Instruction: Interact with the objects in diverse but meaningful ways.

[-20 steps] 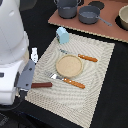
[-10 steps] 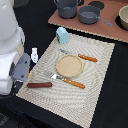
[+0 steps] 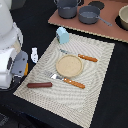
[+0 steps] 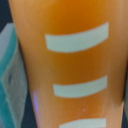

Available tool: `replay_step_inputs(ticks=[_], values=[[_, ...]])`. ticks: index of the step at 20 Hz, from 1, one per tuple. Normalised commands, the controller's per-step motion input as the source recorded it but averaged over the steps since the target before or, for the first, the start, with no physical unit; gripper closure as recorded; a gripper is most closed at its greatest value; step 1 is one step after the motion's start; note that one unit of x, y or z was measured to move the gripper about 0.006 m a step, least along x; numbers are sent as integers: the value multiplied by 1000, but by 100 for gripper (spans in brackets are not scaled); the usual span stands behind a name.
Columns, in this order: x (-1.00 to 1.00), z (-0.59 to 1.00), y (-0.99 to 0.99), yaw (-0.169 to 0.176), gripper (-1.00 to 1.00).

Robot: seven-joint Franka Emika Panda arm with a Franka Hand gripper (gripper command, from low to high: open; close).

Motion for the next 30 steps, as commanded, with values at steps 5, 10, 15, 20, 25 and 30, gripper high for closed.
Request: replay_step_inputs(ticks=[5,10,15,20,25,30], values=[[-575,-419,197,0,100],[-196,-175,261,0,100],[27,102,282,0,-100],[51,240,284,0,-100],[75,707,293,-18,-100],[269,995,465,-56,-100]])
